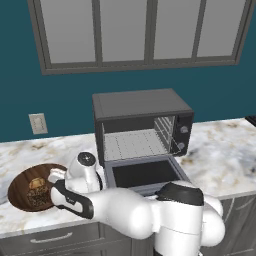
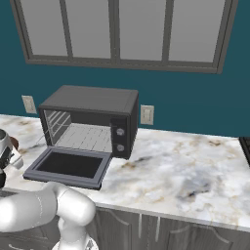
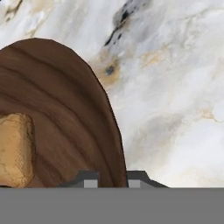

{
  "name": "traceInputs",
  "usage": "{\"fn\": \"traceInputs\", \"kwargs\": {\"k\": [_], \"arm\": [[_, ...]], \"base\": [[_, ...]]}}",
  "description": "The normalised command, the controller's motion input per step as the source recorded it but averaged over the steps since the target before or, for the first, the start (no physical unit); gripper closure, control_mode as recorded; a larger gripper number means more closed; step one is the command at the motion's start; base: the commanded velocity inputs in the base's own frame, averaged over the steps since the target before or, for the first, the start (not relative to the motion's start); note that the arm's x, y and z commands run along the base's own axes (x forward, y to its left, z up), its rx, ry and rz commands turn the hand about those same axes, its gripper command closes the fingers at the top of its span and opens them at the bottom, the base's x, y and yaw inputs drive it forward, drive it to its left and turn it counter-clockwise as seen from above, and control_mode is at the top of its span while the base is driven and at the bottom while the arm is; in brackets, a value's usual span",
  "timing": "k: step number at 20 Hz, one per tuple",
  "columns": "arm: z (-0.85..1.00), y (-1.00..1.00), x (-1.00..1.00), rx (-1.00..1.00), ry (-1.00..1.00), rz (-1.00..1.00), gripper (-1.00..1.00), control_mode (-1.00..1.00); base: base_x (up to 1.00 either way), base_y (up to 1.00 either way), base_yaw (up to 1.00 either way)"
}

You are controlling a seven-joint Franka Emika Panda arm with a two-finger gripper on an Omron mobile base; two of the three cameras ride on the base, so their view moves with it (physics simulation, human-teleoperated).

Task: Pick up the heated bread from the toaster oven and place it in the bowl. Then move the bread bowl to the dining counter.

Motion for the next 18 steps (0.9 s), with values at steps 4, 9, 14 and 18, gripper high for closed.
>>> {"fn": "traceInputs", "kwargs": {"k": [4,9,14,18], "arm": [[0.32,0.0,-0.21,0.0,-0.14,-0.02,1.0,-1.0],[0.56,0.0,-0.31,0.0,-0.17,-0.07,1.0,-1.0],[0.71,-0.12,-0.51,0.02,-0.17,-0.09,1.0,-1.0],[0.9,-0.18,-0.5,0.11,-0.09,-0.15,1.0,-1.0]], "base": [[0.0,0.0,0.0],[0.0,0.0,0.0],[0.0,0.0,0.0],[0.0,0.0,0.0]]}}
